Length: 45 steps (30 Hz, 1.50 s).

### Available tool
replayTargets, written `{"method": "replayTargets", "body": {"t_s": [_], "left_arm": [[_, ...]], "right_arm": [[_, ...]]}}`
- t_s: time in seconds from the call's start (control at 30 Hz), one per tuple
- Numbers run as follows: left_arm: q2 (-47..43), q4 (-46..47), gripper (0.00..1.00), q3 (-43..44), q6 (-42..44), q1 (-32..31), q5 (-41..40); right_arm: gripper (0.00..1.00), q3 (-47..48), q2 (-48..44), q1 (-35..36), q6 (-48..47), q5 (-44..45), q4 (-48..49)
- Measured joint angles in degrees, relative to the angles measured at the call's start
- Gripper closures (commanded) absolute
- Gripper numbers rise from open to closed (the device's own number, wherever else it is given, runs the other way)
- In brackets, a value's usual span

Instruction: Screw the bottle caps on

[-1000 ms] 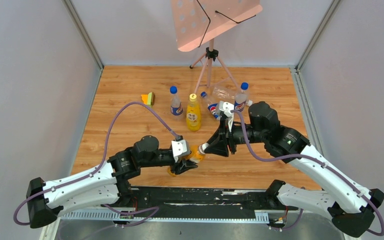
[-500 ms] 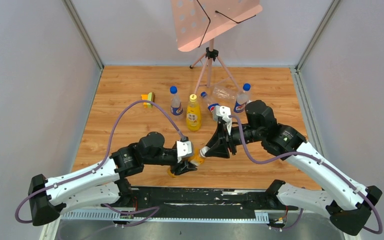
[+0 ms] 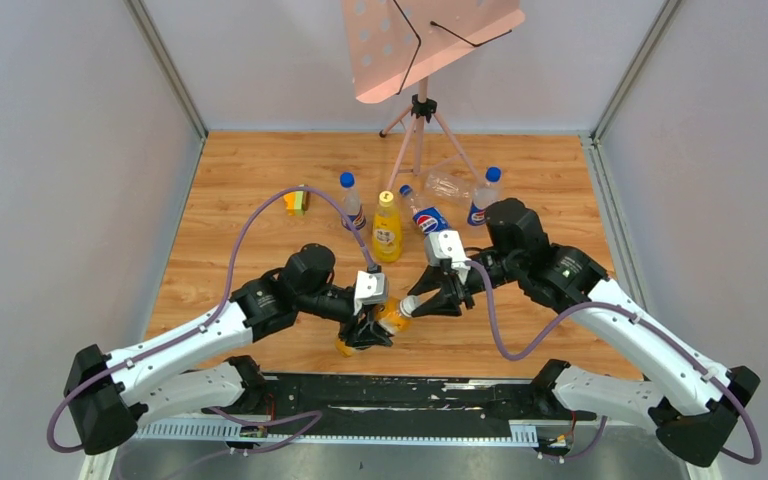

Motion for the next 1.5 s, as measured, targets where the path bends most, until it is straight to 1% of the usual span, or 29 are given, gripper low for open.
{"method": "replayTargets", "body": {"t_s": [0.13,0.27,0.47,0.6,0.67,0.8,1.03,1.17,1.2,1.27,1.37,1.5], "left_arm": [[1.7,-0.1,0.88,0.1,0.1,2.1,4.5],[1.9,-0.7,0.88,0.1,0.3,2.9,5.5],[1.8,-2.1,0.88,0.1,0.4,3.0,3.9],[0.8,-2.4,0.88,0.1,0.0,2.9,-0.6],[0.1,-2.4,0.89,0.1,-0.4,2.9,-3.9],[-1.2,-2.2,0.88,0.1,-1.4,3.0,-11.4],[-2.1,0.1,0.87,-0.8,-2.3,2.2,-26.7],[-2.0,0.3,0.87,-1.6,-0.3,-2.6,-38.9],[-1.9,0.3,0.87,-1.7,0.4,-3.9,-41.6],[-1.4,0.3,0.87,-1.9,1.8,-6.1,-46.3],[-0.8,1.7,0.88,-2.0,3.0,-7.5,-50.2],[-0.8,6.3,0.89,-2.1,3.0,-8.3,-52.5]], "right_arm": [[0.97,3.8,4.0,-0.2,-5.4,-2.0,-4.7],[1.00,7.6,8.2,-1.0,-8.7,-4.9,-8.5],[1.00,9.2,11.3,-1.7,-9.4,-7.1,-10.6],[1.00,10.7,12.8,-1.9,-5.4,-4.8,-10.4],[1.00,11.4,13.3,-2.1,-2.0,-2.6,-9.7],[1.00,13.0,14.9,-2.1,8.8,4.3,-7.4],[1.00,14.5,18.1,-2.1,36.6,18.4,-2.5],[0.97,13.2,18.8,-2.3,50.8,22.8,-2.2],[0.95,12.8,18.6,-2.3,53.3,23.5,-2.3],[0.88,11.8,18.1,-2.3,58.4,25.1,-2.9],[0.66,11.4,17.1,-2.2,62.1,27.2,-3.2],[0.45,11.4,13.8,-1.7,62.8,30.3,-2.0]]}}
